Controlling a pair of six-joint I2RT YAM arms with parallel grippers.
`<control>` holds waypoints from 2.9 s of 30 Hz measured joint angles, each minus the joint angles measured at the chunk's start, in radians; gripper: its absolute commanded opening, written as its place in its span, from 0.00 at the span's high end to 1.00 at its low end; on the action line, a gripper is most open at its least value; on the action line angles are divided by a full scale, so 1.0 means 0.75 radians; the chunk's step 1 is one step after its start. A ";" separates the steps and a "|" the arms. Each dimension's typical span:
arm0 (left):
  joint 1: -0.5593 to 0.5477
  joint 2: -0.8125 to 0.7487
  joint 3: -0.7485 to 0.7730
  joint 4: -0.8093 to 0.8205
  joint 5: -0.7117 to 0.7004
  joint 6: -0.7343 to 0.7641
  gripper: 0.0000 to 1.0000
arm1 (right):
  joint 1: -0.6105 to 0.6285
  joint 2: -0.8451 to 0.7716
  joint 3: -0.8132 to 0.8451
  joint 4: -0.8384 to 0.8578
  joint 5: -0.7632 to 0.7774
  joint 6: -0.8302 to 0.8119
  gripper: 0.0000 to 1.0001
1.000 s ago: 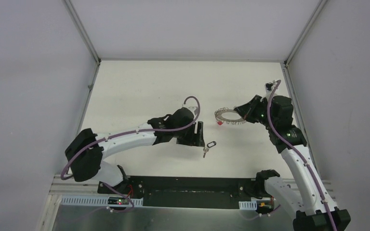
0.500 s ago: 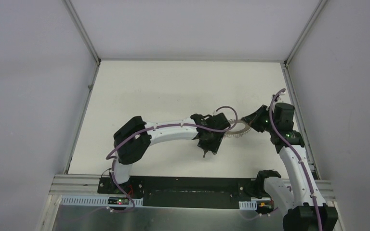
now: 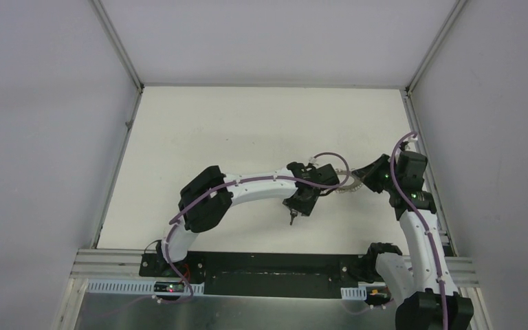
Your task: Put the keys on the keyring
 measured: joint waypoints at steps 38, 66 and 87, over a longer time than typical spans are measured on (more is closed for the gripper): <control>0.001 -0.445 -0.245 -0.020 -0.099 0.047 1.00 | 0.066 0.103 0.069 -0.060 -0.185 -0.127 1.00; 0.473 -1.557 -0.915 0.391 0.522 0.475 1.00 | 1.030 0.194 0.321 0.102 -0.296 -0.774 1.00; 0.309 -1.593 -1.104 0.819 0.871 0.845 1.00 | 1.138 0.235 0.300 0.270 -0.669 -0.878 1.00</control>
